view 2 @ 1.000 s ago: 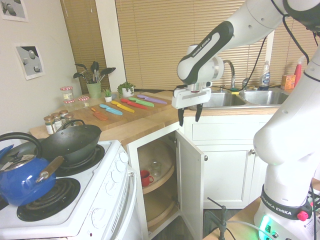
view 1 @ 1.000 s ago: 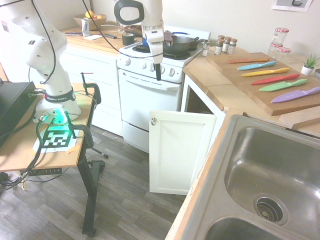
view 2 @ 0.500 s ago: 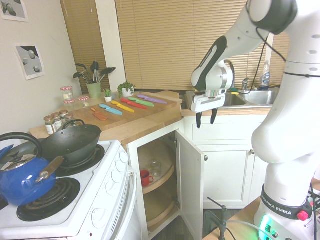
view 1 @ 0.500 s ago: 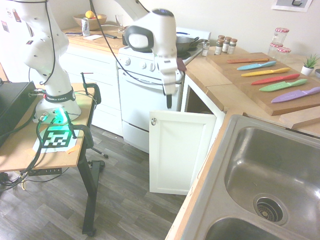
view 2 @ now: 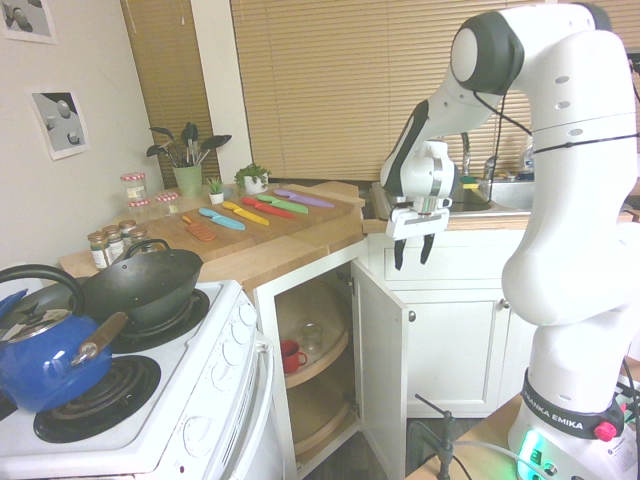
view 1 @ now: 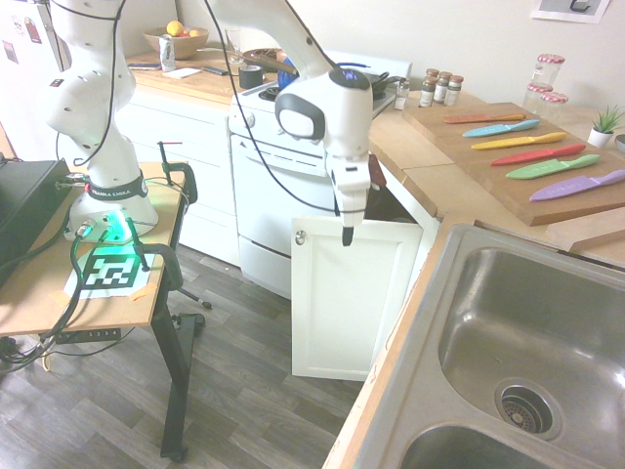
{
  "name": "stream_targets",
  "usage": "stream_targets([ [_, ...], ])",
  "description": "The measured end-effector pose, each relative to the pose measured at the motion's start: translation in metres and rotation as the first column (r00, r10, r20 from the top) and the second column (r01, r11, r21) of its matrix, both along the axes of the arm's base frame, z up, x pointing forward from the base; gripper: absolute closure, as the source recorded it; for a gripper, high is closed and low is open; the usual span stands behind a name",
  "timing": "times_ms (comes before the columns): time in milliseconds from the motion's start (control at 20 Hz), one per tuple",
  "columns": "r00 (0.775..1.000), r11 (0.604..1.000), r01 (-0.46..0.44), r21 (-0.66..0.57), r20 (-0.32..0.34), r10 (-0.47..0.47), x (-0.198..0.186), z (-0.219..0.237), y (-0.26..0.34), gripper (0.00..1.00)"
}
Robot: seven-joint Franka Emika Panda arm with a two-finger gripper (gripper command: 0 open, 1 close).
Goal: Close the cabinet
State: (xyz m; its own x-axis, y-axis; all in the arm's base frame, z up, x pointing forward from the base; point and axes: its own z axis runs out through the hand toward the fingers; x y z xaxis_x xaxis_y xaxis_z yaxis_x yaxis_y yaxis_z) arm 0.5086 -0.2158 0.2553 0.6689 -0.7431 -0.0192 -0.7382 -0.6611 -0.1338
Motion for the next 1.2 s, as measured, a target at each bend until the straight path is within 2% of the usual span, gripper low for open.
stream_targets([
  [200,0.999,1.000,-0.016,0.008,-0.029,0.016,0.015,-0.035,0.007,0.00],
  [450,0.998,0.998,-0.054,-0.015,-0.029,0.053,0.031,-0.055,0.016,0.00],
  [500,0.997,0.997,-0.071,-0.022,-0.029,0.071,0.033,-0.056,0.017,1.00],
  [750,0.985,0.983,-0.170,-0.066,-0.023,0.169,0.039,-0.058,0.021,1.00],
  [950,0.967,0.961,-0.255,-0.109,-0.008,0.255,0.036,-0.064,0.033,1.00],
  [1200,0.958,0.951,-0.284,-0.123,-0.004,0.285,0.029,-0.067,0.042,1.00],
])
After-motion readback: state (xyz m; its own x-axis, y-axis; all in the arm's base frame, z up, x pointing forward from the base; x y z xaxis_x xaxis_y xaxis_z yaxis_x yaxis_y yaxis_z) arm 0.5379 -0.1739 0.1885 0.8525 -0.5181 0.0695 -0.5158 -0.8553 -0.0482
